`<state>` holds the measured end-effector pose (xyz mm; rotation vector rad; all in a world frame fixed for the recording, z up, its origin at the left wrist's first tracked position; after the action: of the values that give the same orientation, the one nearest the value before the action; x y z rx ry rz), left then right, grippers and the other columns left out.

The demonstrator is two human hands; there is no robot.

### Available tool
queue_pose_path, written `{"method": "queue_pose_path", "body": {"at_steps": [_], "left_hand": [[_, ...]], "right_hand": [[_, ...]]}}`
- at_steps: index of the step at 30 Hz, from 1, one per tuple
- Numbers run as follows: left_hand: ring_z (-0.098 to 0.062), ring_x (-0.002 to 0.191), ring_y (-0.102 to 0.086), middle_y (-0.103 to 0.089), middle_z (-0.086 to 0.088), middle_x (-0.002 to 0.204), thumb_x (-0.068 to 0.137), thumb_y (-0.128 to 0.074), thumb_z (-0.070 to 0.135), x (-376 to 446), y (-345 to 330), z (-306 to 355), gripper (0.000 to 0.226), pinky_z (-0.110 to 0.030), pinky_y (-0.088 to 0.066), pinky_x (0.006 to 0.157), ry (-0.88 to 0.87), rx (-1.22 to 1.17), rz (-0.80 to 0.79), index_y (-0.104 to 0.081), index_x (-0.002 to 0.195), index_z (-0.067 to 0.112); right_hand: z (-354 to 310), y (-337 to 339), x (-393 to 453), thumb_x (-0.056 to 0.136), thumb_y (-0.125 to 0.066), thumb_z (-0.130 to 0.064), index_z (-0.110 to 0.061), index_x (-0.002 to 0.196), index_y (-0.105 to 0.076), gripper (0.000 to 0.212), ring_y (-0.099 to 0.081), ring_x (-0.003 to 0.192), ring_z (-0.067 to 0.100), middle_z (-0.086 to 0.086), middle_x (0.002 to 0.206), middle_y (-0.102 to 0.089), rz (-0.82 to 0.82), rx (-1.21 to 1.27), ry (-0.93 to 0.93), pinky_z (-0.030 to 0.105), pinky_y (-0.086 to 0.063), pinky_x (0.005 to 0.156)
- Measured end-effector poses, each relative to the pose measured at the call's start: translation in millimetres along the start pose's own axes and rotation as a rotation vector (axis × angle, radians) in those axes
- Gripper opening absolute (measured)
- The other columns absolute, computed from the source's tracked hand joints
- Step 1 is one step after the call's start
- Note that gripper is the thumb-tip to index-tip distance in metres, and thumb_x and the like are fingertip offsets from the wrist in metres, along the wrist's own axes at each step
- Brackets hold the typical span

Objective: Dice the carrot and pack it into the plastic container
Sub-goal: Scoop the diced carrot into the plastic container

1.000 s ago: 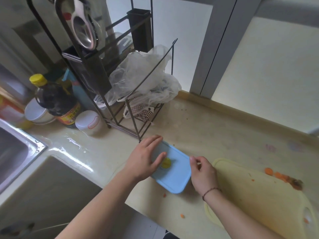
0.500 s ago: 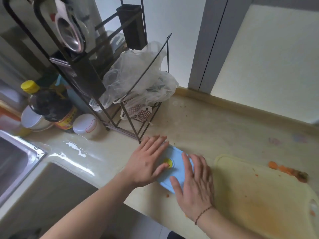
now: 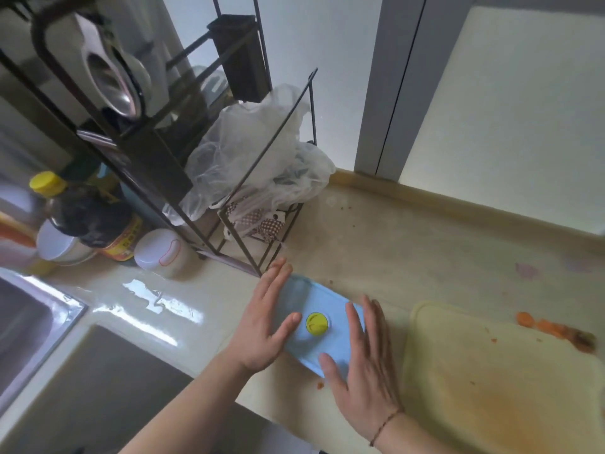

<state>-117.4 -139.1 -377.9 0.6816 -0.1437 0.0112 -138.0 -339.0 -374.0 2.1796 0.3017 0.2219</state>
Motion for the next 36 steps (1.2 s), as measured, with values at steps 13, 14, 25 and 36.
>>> {"method": "queue_pose_path", "body": {"at_steps": [13, 14, 25, 36], "left_hand": [[-0.007, 0.136, -0.052, -0.041, 0.030, 0.153, 0.088, -0.059, 0.074, -57, 3, -37, 0.082, -0.026, -0.043, 0.110, 0.126, -0.036, -0.014, -0.019, 0.156, 0.054], [-0.007, 0.137, -0.050, -0.041, 0.029, 0.153, 0.088, -0.060, 0.073, -57, 3, -37, 0.079, -0.022, -0.041, 0.111, 0.123, -0.037, -0.016, -0.023, 0.155, 0.054], [0.027, 0.110, -0.052, -0.060, 0.040, 0.125, 0.080, -0.078, -0.007, -42, -7, -1, 0.109, 0.001, -0.044, 0.086, 0.223, -0.055, 0.133, -0.036, 0.126, 0.083], [-0.013, 0.122, -0.063, -0.062, 0.003, 0.136, 0.085, -0.082, 0.013, 128, -69, 34, 0.081, -0.024, -0.046, 0.104, 0.295, -0.158, 0.067, -0.041, 0.153, 0.028]], "right_hand": [[33, -6, -23, 0.058, -0.004, -0.097, -0.022, 0.148, 0.014, 0.119, -0.014, 0.145, 0.005, -0.006, 0.160, -0.013, -0.221, 0.284, -0.373, 0.010, -0.010, 0.111], [30, -5, -23, 0.058, -0.005, -0.097, -0.025, 0.143, 0.021, 0.115, -0.014, 0.145, 0.005, -0.007, 0.160, -0.011, -0.240, 0.296, -0.372, 0.008, -0.011, 0.110], [26, 24, -6, 0.096, -0.045, -0.047, -0.028, 0.150, 0.016, 0.084, -0.044, 0.132, 0.015, -0.005, 0.152, -0.037, -0.247, 0.366, -0.415, 0.020, -0.035, 0.098], [124, 92, 135, 0.092, -0.057, -0.023, -0.018, 0.149, -0.022, 0.067, -0.059, 0.112, 0.027, 0.005, 0.126, -0.060, -0.003, 0.393, -0.415, 0.026, -0.044, 0.086]]}}
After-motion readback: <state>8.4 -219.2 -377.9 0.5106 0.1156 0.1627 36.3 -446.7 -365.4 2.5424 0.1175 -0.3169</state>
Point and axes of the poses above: each hand's wrist, its own x-axis towards the middle knuckle, its own y-axis out of the back of the hand, z = x × y, the point moved 4 cm from there along x, towards the middle knuckle
